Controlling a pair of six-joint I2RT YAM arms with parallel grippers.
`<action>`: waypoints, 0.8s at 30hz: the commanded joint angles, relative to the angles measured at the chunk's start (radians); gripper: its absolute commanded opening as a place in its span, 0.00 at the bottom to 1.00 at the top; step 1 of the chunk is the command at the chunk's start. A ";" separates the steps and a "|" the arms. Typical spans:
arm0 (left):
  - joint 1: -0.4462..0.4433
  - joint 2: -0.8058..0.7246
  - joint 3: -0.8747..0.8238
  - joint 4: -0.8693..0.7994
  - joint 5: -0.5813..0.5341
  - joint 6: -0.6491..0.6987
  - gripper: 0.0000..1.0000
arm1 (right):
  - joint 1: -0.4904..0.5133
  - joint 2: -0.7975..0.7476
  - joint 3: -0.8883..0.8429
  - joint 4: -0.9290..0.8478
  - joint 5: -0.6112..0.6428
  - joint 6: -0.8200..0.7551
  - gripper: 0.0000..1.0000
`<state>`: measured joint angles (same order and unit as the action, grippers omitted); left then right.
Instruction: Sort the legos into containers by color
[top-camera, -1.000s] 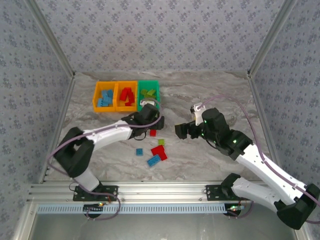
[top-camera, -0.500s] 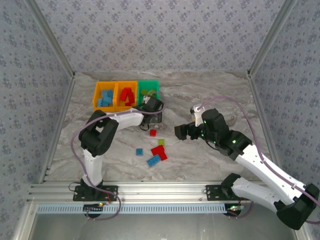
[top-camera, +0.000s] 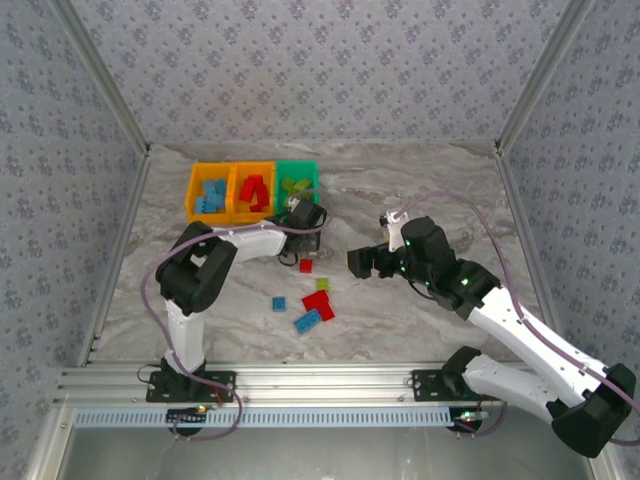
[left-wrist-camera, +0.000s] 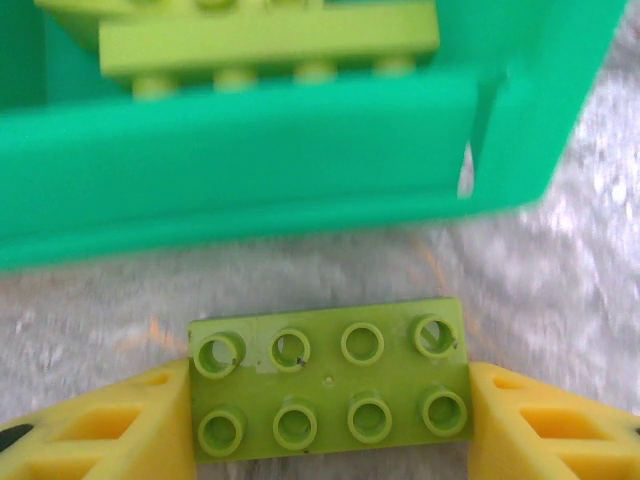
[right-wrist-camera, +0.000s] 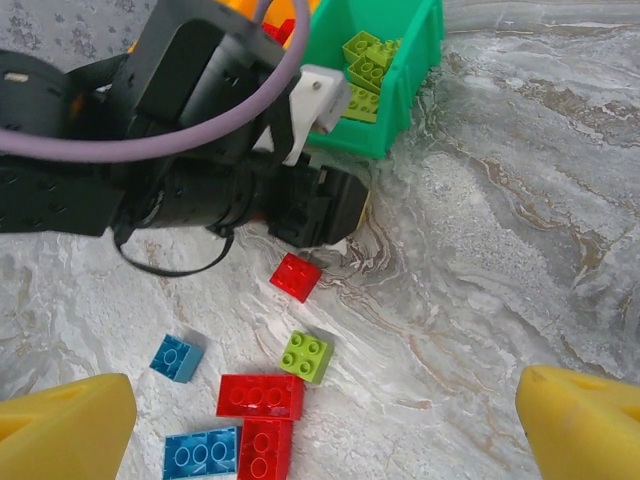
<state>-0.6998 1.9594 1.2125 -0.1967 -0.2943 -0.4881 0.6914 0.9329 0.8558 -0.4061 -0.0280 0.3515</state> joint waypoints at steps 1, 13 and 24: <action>-0.037 -0.143 -0.023 -0.044 0.001 0.012 0.51 | -0.005 0.003 -0.004 0.022 -0.014 0.017 1.00; 0.109 0.003 0.336 -0.078 -0.090 0.140 0.53 | -0.007 -0.008 -0.015 -0.002 -0.012 0.046 1.00; 0.168 0.081 0.542 -0.130 0.058 0.178 0.76 | -0.009 -0.045 -0.031 -0.046 -0.003 0.057 1.00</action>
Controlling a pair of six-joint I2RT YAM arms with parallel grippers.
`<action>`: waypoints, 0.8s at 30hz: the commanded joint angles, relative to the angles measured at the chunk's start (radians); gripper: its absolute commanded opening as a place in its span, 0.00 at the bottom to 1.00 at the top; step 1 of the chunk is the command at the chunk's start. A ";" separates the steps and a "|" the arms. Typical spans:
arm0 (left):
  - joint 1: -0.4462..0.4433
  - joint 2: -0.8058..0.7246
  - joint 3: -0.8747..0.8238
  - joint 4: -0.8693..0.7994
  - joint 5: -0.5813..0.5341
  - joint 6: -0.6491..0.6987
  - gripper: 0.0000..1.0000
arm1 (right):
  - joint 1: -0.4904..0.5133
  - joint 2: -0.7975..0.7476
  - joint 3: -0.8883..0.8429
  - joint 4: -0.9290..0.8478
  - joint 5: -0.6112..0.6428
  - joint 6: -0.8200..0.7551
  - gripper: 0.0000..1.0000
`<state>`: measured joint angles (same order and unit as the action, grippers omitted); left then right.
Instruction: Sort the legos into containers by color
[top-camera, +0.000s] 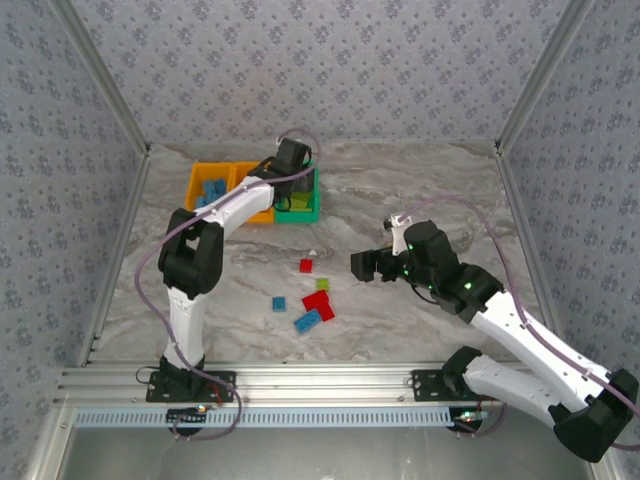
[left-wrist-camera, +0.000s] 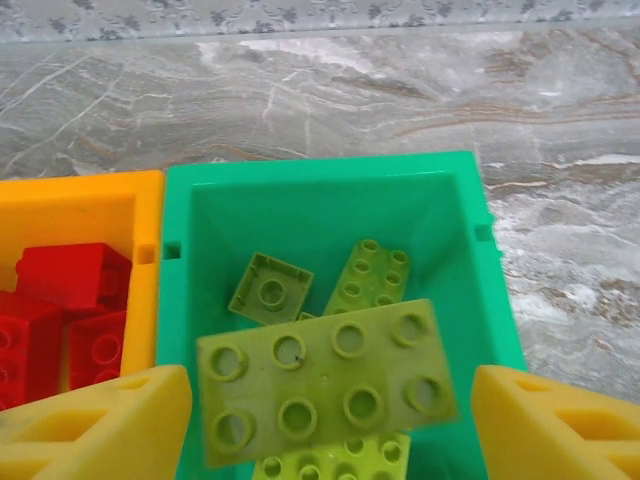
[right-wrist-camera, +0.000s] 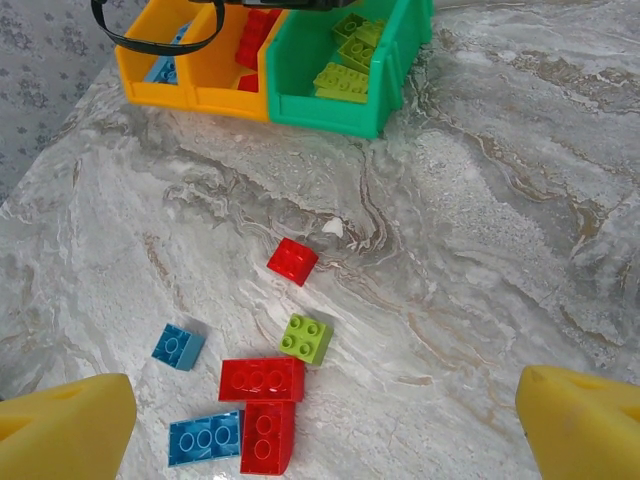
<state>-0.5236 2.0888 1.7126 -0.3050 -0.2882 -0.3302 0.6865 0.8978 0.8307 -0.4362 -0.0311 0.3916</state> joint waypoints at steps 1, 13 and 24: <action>-0.010 -0.068 0.026 -0.020 0.061 0.020 0.77 | -0.003 -0.006 -0.007 -0.011 0.000 0.018 1.00; -0.131 -0.674 -0.438 -0.057 0.063 0.043 0.78 | 0.063 0.184 0.025 0.039 0.016 0.075 0.99; -0.238 -1.156 -0.710 -0.414 0.226 0.226 0.89 | 0.217 0.755 0.257 0.153 0.118 0.313 0.91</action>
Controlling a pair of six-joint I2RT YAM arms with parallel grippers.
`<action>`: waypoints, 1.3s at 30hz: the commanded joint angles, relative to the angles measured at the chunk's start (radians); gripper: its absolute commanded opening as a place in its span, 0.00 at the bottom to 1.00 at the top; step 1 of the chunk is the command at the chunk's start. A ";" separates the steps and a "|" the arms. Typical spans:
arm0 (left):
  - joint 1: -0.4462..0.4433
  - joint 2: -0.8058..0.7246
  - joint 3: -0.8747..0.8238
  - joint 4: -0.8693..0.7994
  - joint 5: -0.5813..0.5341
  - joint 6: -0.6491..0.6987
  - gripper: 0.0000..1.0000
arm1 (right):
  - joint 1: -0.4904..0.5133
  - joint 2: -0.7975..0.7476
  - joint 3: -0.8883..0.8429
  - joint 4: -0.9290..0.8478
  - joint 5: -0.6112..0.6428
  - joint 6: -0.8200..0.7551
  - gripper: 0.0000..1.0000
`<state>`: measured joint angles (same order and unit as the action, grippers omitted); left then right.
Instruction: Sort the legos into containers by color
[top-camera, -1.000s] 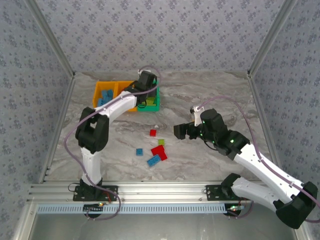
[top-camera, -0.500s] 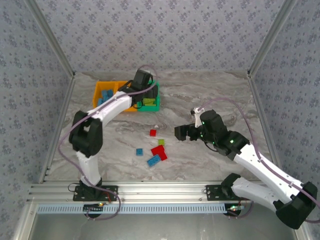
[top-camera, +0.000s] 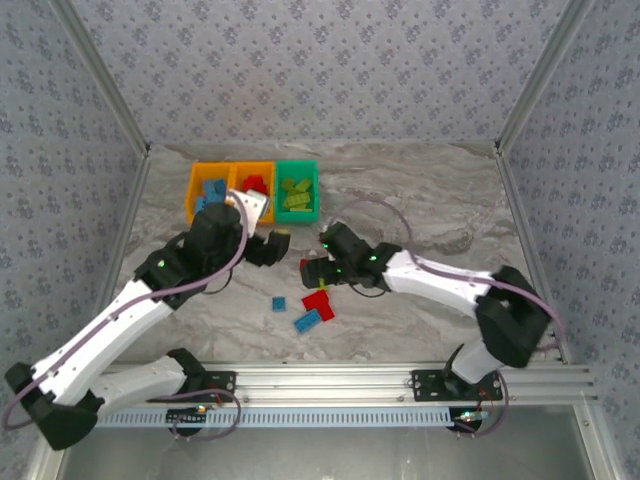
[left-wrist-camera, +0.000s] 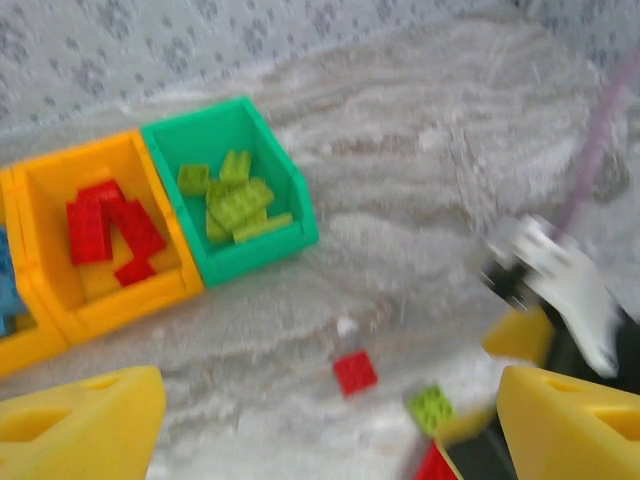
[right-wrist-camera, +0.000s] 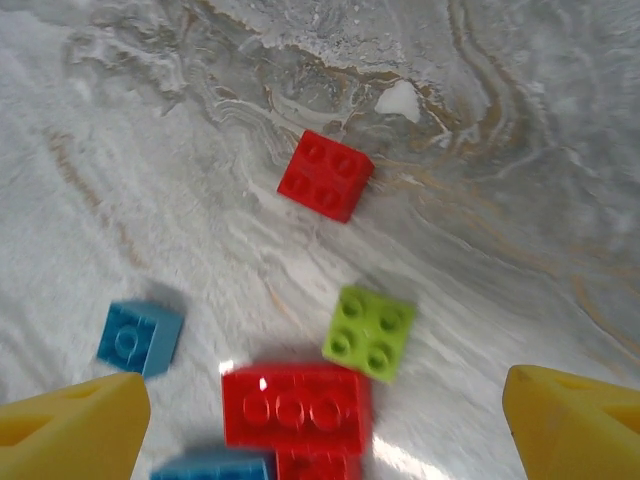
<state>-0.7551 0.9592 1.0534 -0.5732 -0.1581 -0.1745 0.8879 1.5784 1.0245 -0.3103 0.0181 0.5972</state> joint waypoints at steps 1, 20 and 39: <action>-0.020 -0.039 -0.066 -0.152 0.095 0.065 0.90 | 0.019 0.116 0.087 0.029 0.092 0.121 0.89; -0.065 -0.072 -0.054 -0.292 0.184 0.057 0.99 | 0.033 0.474 0.352 -0.091 0.194 0.135 0.32; 0.010 -0.210 -0.151 -0.304 -0.107 0.072 0.99 | -0.009 0.270 0.158 0.770 0.039 -0.417 0.20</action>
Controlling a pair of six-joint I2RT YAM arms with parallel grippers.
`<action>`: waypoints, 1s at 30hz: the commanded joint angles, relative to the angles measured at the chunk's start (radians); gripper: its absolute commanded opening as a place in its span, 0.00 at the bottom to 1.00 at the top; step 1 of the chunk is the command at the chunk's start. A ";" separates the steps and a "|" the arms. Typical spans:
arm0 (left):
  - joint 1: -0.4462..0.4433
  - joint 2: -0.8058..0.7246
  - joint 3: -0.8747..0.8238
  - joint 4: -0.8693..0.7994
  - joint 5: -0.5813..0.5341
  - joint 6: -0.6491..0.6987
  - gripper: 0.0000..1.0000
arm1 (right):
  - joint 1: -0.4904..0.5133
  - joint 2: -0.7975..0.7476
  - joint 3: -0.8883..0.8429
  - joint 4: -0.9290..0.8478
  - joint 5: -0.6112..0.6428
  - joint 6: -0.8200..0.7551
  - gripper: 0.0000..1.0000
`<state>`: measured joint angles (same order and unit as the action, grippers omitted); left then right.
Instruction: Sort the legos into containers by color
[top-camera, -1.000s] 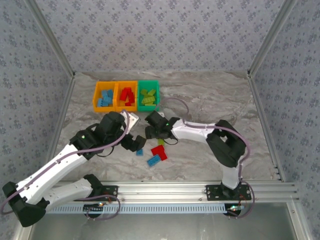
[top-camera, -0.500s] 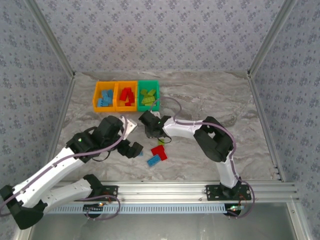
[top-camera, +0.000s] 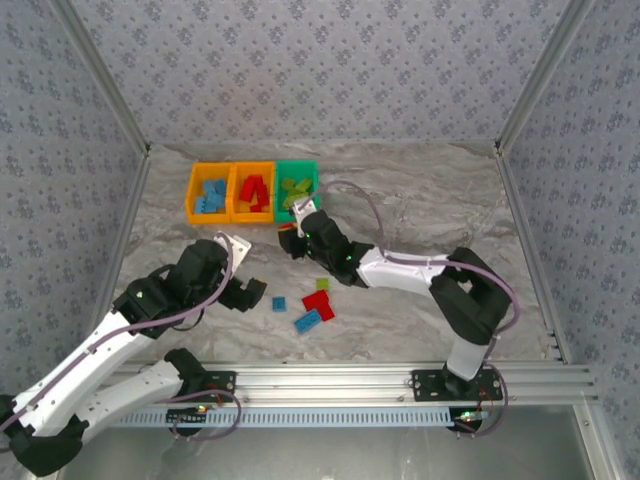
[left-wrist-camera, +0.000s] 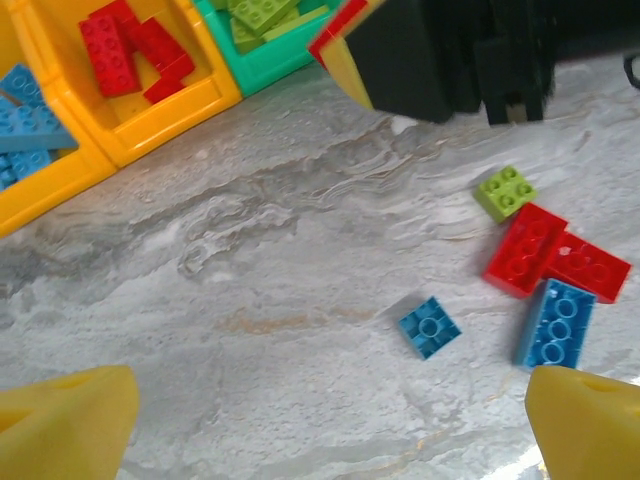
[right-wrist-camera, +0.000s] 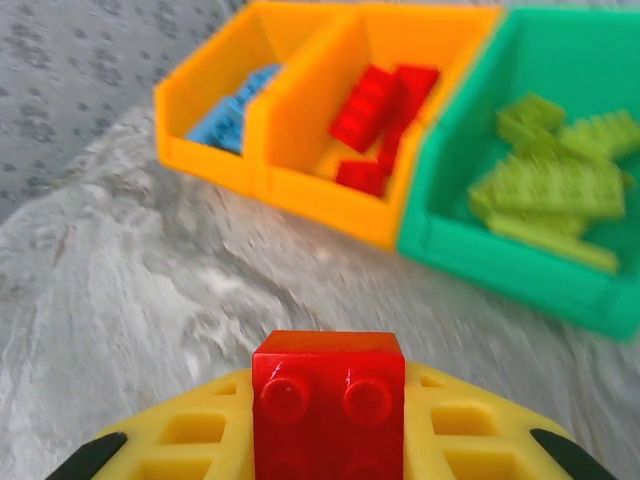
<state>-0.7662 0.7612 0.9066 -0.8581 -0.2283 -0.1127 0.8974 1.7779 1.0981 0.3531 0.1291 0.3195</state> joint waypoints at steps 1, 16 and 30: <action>0.029 -0.014 -0.005 -0.019 -0.041 0.008 0.99 | -0.024 0.106 0.152 0.097 -0.079 -0.150 0.20; 0.052 -0.013 -0.007 -0.012 -0.043 0.004 0.99 | -0.098 0.609 0.856 -0.324 -0.092 -0.225 0.40; 0.068 0.014 -0.002 -0.011 -0.059 -0.011 0.99 | -0.055 0.427 0.850 -0.543 -0.060 -0.255 0.73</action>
<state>-0.7067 0.7753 0.9039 -0.8646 -0.2604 -0.1146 0.8337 2.3344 1.9617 -0.1009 0.0559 0.0765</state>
